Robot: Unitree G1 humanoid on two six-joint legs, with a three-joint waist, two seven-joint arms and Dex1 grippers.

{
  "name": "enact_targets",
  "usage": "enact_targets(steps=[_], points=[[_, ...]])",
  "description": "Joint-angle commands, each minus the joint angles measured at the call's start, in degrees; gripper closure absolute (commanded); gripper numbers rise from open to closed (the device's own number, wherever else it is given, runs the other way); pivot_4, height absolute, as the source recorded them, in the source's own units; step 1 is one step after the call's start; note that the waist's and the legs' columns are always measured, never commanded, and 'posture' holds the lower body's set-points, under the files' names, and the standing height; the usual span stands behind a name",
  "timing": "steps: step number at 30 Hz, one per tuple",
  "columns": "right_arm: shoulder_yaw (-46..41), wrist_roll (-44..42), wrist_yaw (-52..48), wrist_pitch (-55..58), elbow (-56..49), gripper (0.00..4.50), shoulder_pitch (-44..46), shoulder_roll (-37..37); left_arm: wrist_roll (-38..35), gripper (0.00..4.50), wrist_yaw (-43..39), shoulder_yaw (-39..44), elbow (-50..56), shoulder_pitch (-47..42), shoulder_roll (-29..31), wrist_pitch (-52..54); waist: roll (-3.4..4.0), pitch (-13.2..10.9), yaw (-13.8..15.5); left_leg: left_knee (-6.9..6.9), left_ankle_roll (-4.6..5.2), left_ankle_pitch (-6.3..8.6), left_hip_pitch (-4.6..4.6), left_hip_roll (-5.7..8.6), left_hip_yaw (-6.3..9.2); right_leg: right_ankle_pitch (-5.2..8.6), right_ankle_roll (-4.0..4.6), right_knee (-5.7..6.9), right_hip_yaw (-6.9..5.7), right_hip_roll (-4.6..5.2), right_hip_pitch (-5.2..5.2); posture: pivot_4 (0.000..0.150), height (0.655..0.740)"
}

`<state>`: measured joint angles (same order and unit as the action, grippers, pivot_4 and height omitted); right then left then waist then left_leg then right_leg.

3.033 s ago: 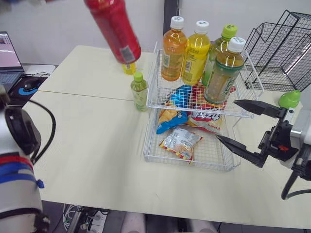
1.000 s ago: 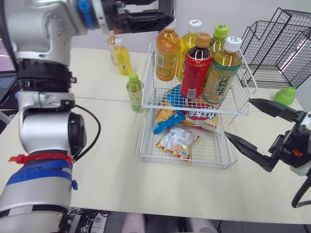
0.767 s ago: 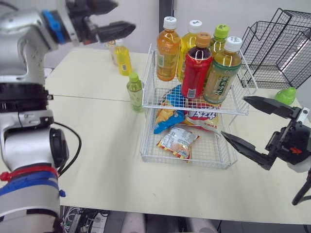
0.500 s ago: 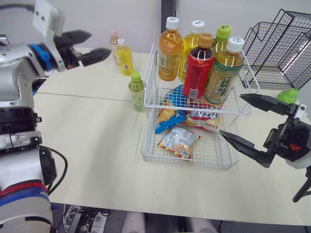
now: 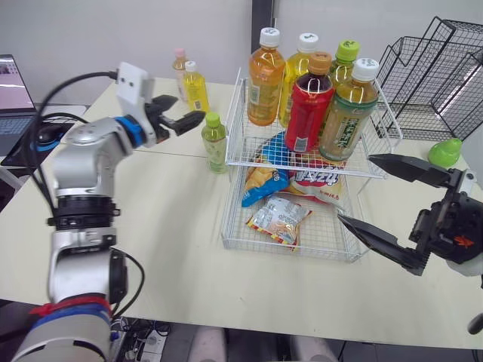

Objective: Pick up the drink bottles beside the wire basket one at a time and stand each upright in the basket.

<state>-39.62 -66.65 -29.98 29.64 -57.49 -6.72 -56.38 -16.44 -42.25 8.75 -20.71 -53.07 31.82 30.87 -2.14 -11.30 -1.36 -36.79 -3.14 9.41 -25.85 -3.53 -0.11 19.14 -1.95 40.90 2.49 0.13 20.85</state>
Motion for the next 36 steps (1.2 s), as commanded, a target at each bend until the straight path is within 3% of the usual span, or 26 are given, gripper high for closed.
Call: enact_targets(steps=[1, 7, 17, 22, 28, 36], points=[[-2.88, -2.29, -0.15, -0.23, -1.86, 0.0, -1.27, -1.44, 0.85, 0.03, 4.65, -0.52, 2.92, 0.02, -2.19, -0.5, -0.01, 0.0, -0.03, -0.01, 0.0, 0.0, 0.0, 0.0, 0.01, 0.0, 0.0, 0.0, 0.0, -0.01, -0.01, 0.15, 0.7268], [-3.92, -3.88, 0.56, -1.21, -2.51, 0.0, -2.6, -3.0, 3.94, 0.03, 12.88, -1.56, -0.67, -1.43, -6.81, -2.81, -0.01, 0.01, -0.24, -0.02, 0.0, 0.0, 0.01, 0.0, 0.01, 0.0, 0.0, 0.02, 0.01, -0.02, -0.01, 0.15, 0.7268], [-5.53, -6.34, 1.55, -2.3, -2.51, 0.0, -4.06, -4.59, 4.62, 0.03, 13.45, -2.8, -6.39, -4.5, -9.83, -5.55, -0.01, 0.01, -0.15, -0.02, 0.0, 0.0, 0.0, 0.04, 0.0, 0.02, -0.03, 0.0, 0.01, -0.01, -0.01, 0.15, 0.7268], [-6.09, -7.45, 2.13, -3.11, -2.51, 0.0, -4.92, -5.21, 3.94, 1.16, 13.84, -2.13, -8.89, -5.55, -10.34, -5.55, -0.02, 0.0, -0.17, -0.02, 0.0, 0.0, 0.0, 0.03, 0.0, 0.02, -0.04, 0.0, 0.02, -0.02, -0.01, 0.15, 0.7268], [-6.79, -8.26, 2.67, -3.89, -2.51, 0.0, -6.18, -5.59, 4.65, 3.07, 13.04, -2.71, -11.17, -6.54, -9.96, -8.53, -0.02, 0.0, -0.17, -0.01, 0.0, 0.0, -0.01, 0.04, 0.0, 0.03, -0.05, 0.0, 0.02, -0.02, -0.01, 0.15, 0.7268], [-5.39, -5.72, 3.37, -5.06, -2.51, 0.0, -7.91, -4.86, 3.13, 3.14, 9.08, -1.77, -6.55, -5.88, -6.06, -5.06, -0.04, -0.01, -0.3, 0.01, 0.0, 0.0, -0.02, 0.03, 0.0, 0.05, -0.09, -0.02, 0.02, -0.02, 0.01, 0.15, 0.7268]])
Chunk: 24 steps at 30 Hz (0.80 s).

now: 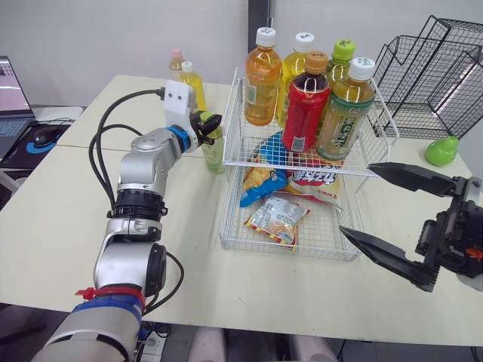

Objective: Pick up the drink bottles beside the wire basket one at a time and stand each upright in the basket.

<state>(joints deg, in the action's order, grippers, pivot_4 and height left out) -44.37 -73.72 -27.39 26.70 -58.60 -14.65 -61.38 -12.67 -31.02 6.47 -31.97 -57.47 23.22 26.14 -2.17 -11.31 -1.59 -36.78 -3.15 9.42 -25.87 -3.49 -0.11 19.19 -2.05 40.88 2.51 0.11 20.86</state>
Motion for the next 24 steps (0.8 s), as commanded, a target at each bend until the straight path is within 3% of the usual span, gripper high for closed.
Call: enact_targets(steps=[1, 8, 10, 15, 24], points=[[-0.21, 1.88, 0.92, -2.3, -1.4, 0.0, -0.06, 0.24, -0.7, 3.14, -2.7, 0.54, 5.25, -1.56, 3.18, -0.06, -0.01, -0.01, -0.09, 0.0, 0.0, 0.0, 0.0, 0.0, -0.01, 0.0, 0.0, 0.0, 0.01, 0.0, 0.01, 0.15, 0.7268], [0.66, 3.42, 2.26, -0.2, -0.76, 0.0, -0.28, 1.48, -3.05, 3.14, -14.71, -0.29, 9.33, -4.44, 11.92, 4.12, -0.05, -0.03, -0.06, 0.04, 0.0, 0.0, -0.04, -0.03, 0.0, -0.01, 0.01, -0.01, 0.0, -0.02, 0.07, 0.15, 0.7268], [0.37, 3.8, 2.06, 0.15, -0.37, 0.0, -0.36, 1.62, -3.76, 3.14, -21.43, -1.43, 10.14, -5.71, 15.58, 4.27, -0.06, -0.04, -0.06, 0.04, 0.0, 0.0, -0.04, -0.03, -0.01, 0.0, 0.0, -0.01, 0.0, -0.02, 0.08, 0.15, 0.7268], [0.79, 3.71, 2.29, -0.01, 0.63, 0.0, 0.66, 2.11, -6.46, 3.14, -34.74, -1.44, 3.86, -15.0, 23.98, 8.35, -0.12, -0.08, -0.08, 0.05, 0.0, 0.0, -0.08, -0.04, -0.01, 0.0, 0.0, -0.03, -0.01, -0.03, 0.13, 0.15, 0.7268], [2.32, 5.8, 2.78, 1.67, 0.15, 0.0, -0.29, 3.04, -5.73, 3.14, -48.95, -4.42, -8.65, -34.34, 26.58, 10.48, -0.13, -0.08, 0.06, 0.04, 0.01, 0.0, -0.17, -0.04, -0.02, 0.09, -0.13, -0.02, -0.01, -0.03, 0.23, 0.15, 0.7268]])
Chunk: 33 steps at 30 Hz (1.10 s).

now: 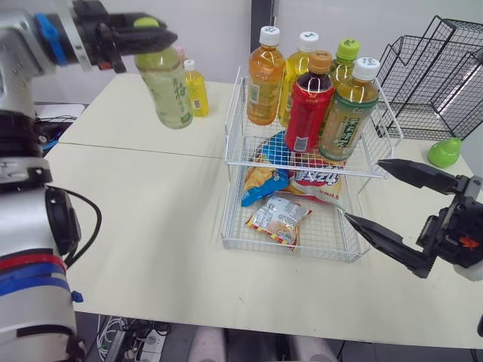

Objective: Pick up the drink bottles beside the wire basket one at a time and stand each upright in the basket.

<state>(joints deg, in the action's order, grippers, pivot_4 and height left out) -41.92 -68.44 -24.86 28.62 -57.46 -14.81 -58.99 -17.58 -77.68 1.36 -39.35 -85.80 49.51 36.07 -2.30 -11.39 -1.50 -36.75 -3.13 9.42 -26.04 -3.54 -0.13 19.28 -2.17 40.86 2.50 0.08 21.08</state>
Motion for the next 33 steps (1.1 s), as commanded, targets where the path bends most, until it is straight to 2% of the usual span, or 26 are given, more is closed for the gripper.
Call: enact_targets(steps=[1, 5, 10, 14, 18, 23, 33], points=[[0.31, 0.52, 0.19, -0.34, -1.34, 0.0, -0.24, 0.98, -1.27, 3.14, -3.3, 0.71, -2.49, -8.35, -0.26, 1.72, 0.0, 0.0, -0.07, 0.01, 0.0, 0.0, -0.01, -0.01, -0.02, 0.0, 0.0, 0.0, 0.02, 0.0, 0.02, 0.15, 0.7268], [1.4, 0.62, 0.38, -0.83, -2.46, 0.0, -0.24, 1.75, -2.41, 3.14, -7.12, 0.08, -5.76, -16.15, -4.02, 5.48, -0.03, -0.02, -0.03, -0.01, 0.0, 0.0, -0.23, 0.0, 0.03, 0.01, -0.01, -0.02, -0.03, -0.01, 0.17, 0.15, 0.7268], [1.87, 0.79, 0.52, -1.35, -2.54, 0.0, -0.09, 1.56, -1.62, 3.14, -10.78, -0.95, -8.56, -20.85, -8.46, 6.25, -0.01, -0.01, -0.29, -0.01, 0.01, 0.0, -0.32, -0.01, 0.04, 0.01, -0.01, 0.0, -0.02, -0.03, 0.28, 0.15, 0.7268], [1.86, 0.79, 0.67, -1.72, -2.54, 0.0, 0.08, 1.55, 0.22, 3.14, -10.0, -2.32, -8.46, -19.67, -12.62, 3.38, 0.0, -0.01, -0.37, -0.02, 0.02, 0.0, -0.29, -0.04, 0.03, 0.02, 0.0, 0.06, 0.0, -0.04, 0.28, 0.15, 0.7268], [1.22, 0.93, 1.07, -2.22, -2.54, 0.0, 0.15, 1.51, 3.59, 3.14, -5.05, -4.03, -8.68, -16.12, -17.3, -4.41, 0.01, -0.01, -0.31, -0.05, 0.02, 0.0, -0.31, -0.01, 0.03, 0.01, 0.0, 0.06, 0.01, -0.03, 0.26, 0.15, 0.7268], [-1.28, 0.38, 2.11, -2.12, -2.48, 0.0, 0.65, 1.84, 4.99, 3.14, -0.53, -4.14, -10.28, -12.95, -21.45, -7.44, 0.01, -0.01, -0.36, -0.06, 0.02, -0.01, -0.35, -0.01, 0.01, -0.02, 0.06, 0.07, 0.03, -0.04, 0.33, 0.15, 0.7268], [-4.77, -1.97, 1.75, -1.14, -2.37, 0.0, -0.03, 1.18, 5.06, 3.14, 1.53, -3.97, -12.08, -10.11, -24.17, -6.52, 0.01, -0.01, -0.29, -0.07, 0.02, -0.01, -0.39, 0.03, 0.03, -0.02, 0.06, 0.06, 0.01, -0.03, 0.32, 0.15, 0.7268]])
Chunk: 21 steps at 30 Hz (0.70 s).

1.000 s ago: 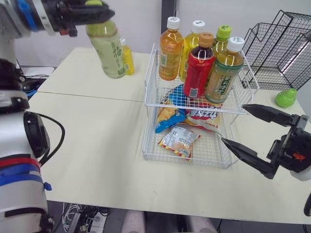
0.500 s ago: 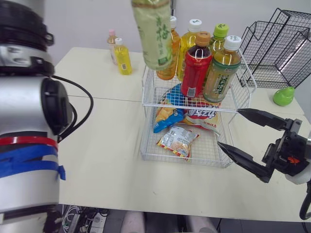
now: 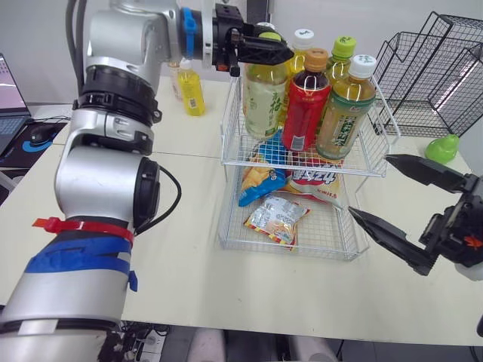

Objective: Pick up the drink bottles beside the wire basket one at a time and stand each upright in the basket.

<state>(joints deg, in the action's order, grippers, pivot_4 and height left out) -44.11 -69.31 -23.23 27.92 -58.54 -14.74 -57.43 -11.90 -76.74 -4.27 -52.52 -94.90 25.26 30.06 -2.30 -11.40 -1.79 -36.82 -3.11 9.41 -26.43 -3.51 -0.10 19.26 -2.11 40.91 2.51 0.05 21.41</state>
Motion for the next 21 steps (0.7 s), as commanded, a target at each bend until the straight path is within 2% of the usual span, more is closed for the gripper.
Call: enact_targets(steps=[1, 6, 8, 10, 16, 21], points=[[-2.83, -1.19, 0.03, -0.32, -1.33, 0.0, -0.27, -0.48, -0.49, 3.14, 0.64, 1.58, 0.77, -0.86, -0.02, -0.55, 0.0, 0.0, 0.0, 0.0, 0.0, 0.0, 0.0, 0.0, 0.0, 0.0, 0.01, 0.0, 0.0, 0.0, 0.0, 0.15, 0.7268], [-2.86, -0.87, -0.42, -0.27, -1.46, 0.0, -0.94, -0.62, -0.84, 3.14, -0.78, 1.62, 0.35, 0.07, 0.33, 0.46, 0.0, 0.0, -0.02, 0.0, 0.0, 0.0, 0.01, 0.0, 0.0, -0.01, 0.01, 0.01, 0.0, 0.0, -0.01, 0.15, 0.7268], [-2.78, -0.77, -0.56, -0.29, -1.46, 0.0, -1.05, -0.67, -0.92, 2.43, -2.42, 1.48, 0.88, 0.73, 0.98, -0.32, 0.01, 0.01, -0.03, 0.0, 0.0, 0.0, 0.02, 0.0, 0.0, -0.01, 0.01, 0.01, 0.0, 0.0, -0.03, 0.15, 0.7268], [-2.78, -0.79, -0.6, -0.39, -1.46, 0.0, -1.16, -0.7, -1.04, 1.99, -3.46, 1.52, 1.34, 1.03, 1.59, -0.69, 0.01, 0.01, -0.04, 0.0, 0.0, 0.0, 0.04, 0.0, 0.0, -0.01, 0.01, 0.02, 0.0, 0.0, -0.03, 0.15, 0.7268], [-2.88, -1.54, -0.01, -0.7, -1.14, 0.0, -0.66, -0.43, -1.59, 0.13, -4.23, 2.94, 1.47, 0.68, 4.43, -0.89, 0.02, 0.01, -0.05, -0.01, 0.0, 0.0, 0.07, -0.01, -0.01, -0.01, 0.01, 0.05, 0.01, -0.01, -0.05, 0.15, 0.7268], [-3.18, -2.59, 0.23, -0.63, 0.0, 0.0, 0.53, -0.79, -2.86, 0.06, -8.55, 3.46, 4.93, 0.62, 8.26, 2.01, 0.02, 0.01, -0.03, -0.02, 0.0, 0.0, 0.06, -0.01, 0.0, -0.02, 0.04, 0.05, 0.0, 0.0, -0.06, 0.15, 0.7268]])
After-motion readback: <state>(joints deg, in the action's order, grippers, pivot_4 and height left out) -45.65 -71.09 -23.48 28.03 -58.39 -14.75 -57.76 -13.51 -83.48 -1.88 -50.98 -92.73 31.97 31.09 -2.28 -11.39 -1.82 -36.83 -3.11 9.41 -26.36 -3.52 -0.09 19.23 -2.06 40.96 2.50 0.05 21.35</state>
